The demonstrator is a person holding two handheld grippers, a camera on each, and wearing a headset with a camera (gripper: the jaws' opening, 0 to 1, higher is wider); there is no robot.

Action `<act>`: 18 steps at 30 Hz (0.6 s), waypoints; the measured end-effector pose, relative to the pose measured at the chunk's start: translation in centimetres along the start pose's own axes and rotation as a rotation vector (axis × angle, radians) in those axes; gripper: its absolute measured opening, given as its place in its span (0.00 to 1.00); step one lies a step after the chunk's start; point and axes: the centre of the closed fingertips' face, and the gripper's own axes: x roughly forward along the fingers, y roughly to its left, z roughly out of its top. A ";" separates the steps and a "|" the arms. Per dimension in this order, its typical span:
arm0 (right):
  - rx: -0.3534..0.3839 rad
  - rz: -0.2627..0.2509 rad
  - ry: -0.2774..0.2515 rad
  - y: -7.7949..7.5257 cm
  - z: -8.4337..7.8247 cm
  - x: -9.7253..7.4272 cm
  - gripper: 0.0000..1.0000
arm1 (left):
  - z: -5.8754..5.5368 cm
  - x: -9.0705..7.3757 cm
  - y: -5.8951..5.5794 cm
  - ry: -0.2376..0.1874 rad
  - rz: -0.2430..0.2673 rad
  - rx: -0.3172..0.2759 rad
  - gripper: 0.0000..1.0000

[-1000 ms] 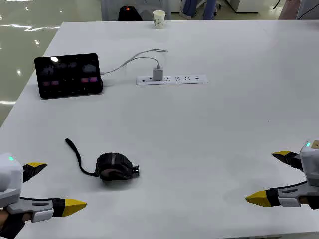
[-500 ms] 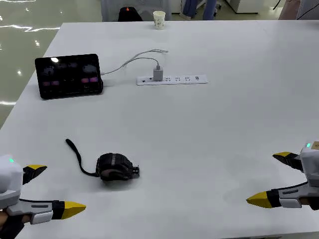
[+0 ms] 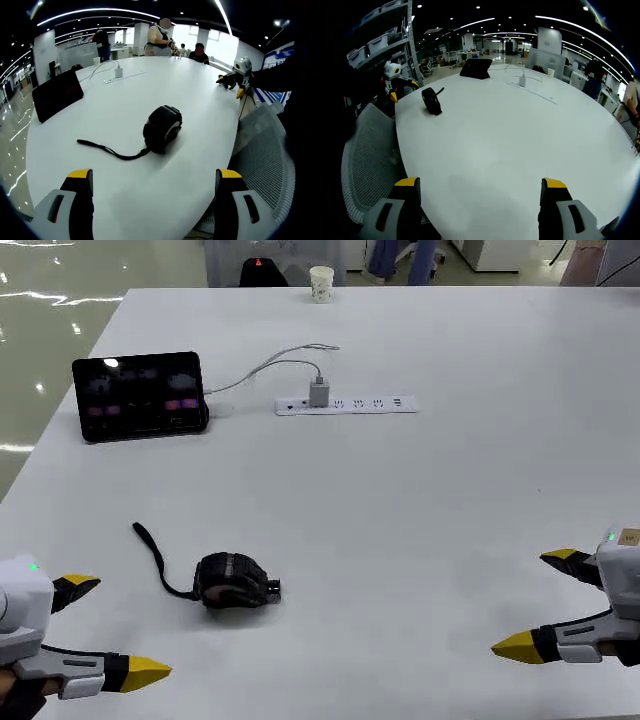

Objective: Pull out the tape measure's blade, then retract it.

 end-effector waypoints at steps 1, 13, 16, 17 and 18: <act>-0.009 0.006 -0.001 0.1 0.1 0.2 0.99 | 0.1 0.1 0.1 0.002 -0.007 0.005 0.99; -0.068 0.070 0.005 0.7 1.1 2.4 0.99 | 1.7 1.3 0.7 0.019 -0.055 0.090 0.99; -0.077 0.077 -0.005 0.7 1.6 2.8 0.99 | 2.0 1.7 0.7 0.029 -0.067 0.109 0.99; -0.081 0.080 -0.008 0.7 1.8 3.0 0.99 | 2.1 1.8 0.7 0.033 -0.074 0.119 0.99; -0.082 0.083 -0.008 0.7 1.9 3.2 0.99 | 2.2 1.9 0.6 0.035 -0.078 0.125 0.99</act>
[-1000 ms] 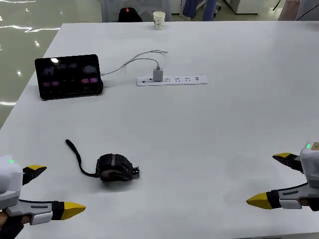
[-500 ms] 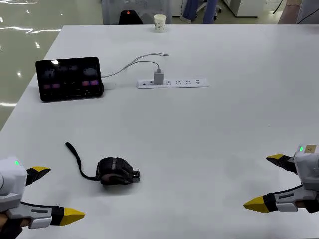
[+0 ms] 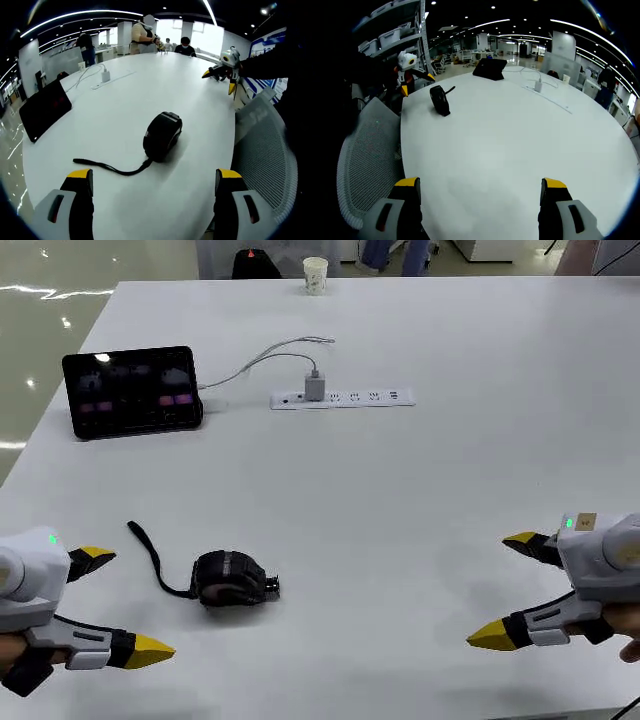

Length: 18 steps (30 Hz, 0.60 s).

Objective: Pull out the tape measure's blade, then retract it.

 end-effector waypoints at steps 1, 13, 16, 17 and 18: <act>0.001 0.003 0.001 0.1 0.2 0.4 0.99 | 0.2 0.2 0.0 0.005 -0.008 0.009 0.99; -0.057 0.057 -0.011 1.1 3.6 3.5 0.99 | 1.6 2.3 -0.7 0.075 -0.099 0.160 0.97; -0.074 0.071 -0.014 1.1 4.4 4.2 0.99 | 1.9 2.7 -0.8 0.096 -0.115 0.207 0.96; -0.078 0.073 -0.014 1.2 4.6 4.3 0.99 | 2.0 2.8 -0.9 0.100 -0.121 0.217 0.95; -0.088 0.079 -0.014 1.4 4.8 4.5 0.99 | 2.1 2.9 -0.9 0.106 -0.126 0.229 0.94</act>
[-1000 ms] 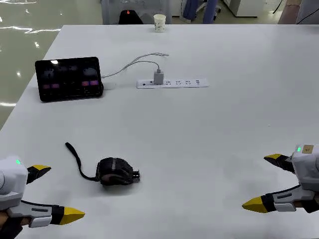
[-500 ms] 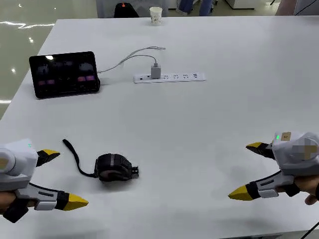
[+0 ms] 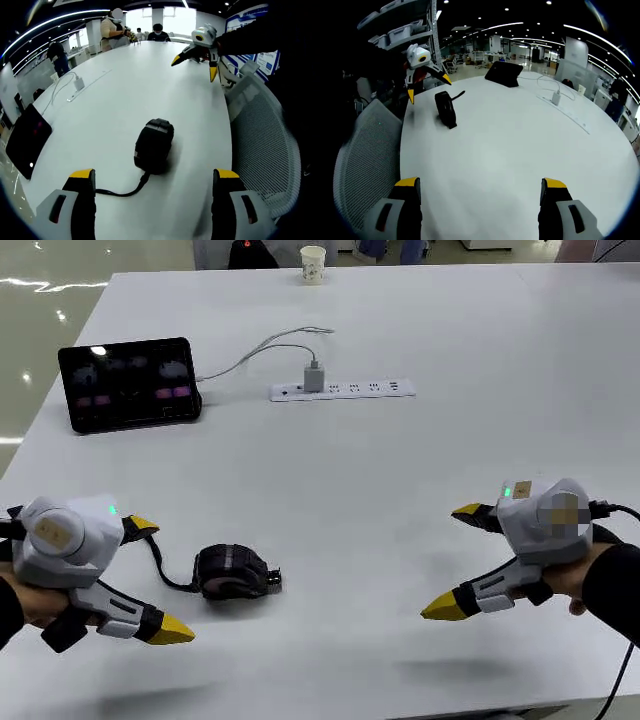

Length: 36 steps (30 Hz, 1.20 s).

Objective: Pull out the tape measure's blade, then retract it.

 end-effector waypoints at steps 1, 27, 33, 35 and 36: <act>-0.014 0.009 -0.002 0.2 0.3 0.3 0.99 | 0.2 0.2 0.0 0.006 -0.005 0.023 0.94; -0.112 0.142 0.019 3.4 3.9 7.7 0.99 | 2.7 4.8 0.2 0.137 -0.065 0.245 0.80; -0.087 0.158 0.018 4.3 4.6 9.3 0.99 | 3.3 5.3 0.2 0.140 -0.080 0.268 0.75; -0.098 0.166 0.021 4.6 4.7 9.6 0.99 | 3.2 5.5 0.3 0.145 -0.082 0.269 0.74; -0.103 0.173 0.024 4.8 4.7 9.7 0.99 | 3.2 5.6 0.3 0.144 -0.084 0.267 0.74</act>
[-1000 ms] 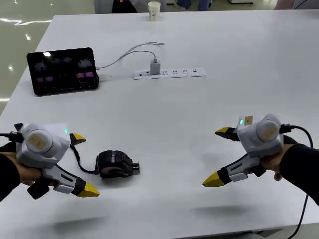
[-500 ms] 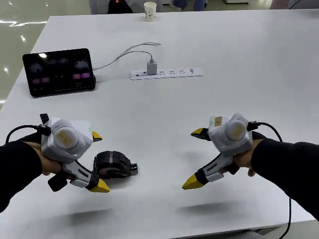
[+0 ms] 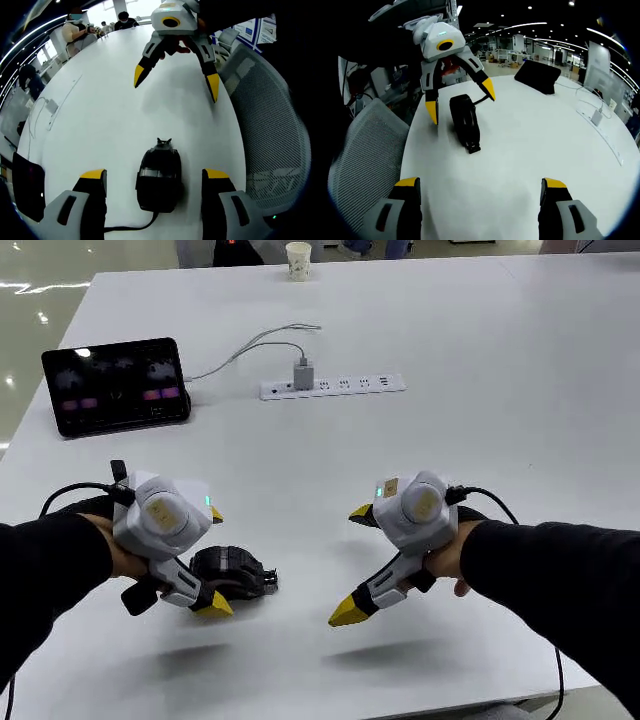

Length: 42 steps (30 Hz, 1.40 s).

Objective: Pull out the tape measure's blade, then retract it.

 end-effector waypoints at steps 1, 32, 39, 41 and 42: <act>-0.005 0.007 0.003 0.2 0.1 0.2 0.99 | 0.0 0.1 0.0 0.000 -0.001 -0.004 0.73; -0.207 0.071 0.032 0.7 3.6 4.4 0.60 | 0.2 1.7 -0.6 0.015 -0.021 0.037 0.31; -0.223 0.086 0.054 0.8 3.3 6.0 0.46 | 0.1 1.8 -0.6 0.013 -0.028 0.039 0.30; -0.222 0.088 0.052 0.9 3.4 6.3 0.43 | 0.1 1.8 -0.6 0.014 -0.031 0.040 0.30; -0.222 0.088 0.053 0.9 3.4 6.3 0.41 | 0.1 1.8 -0.6 0.015 -0.031 0.040 0.30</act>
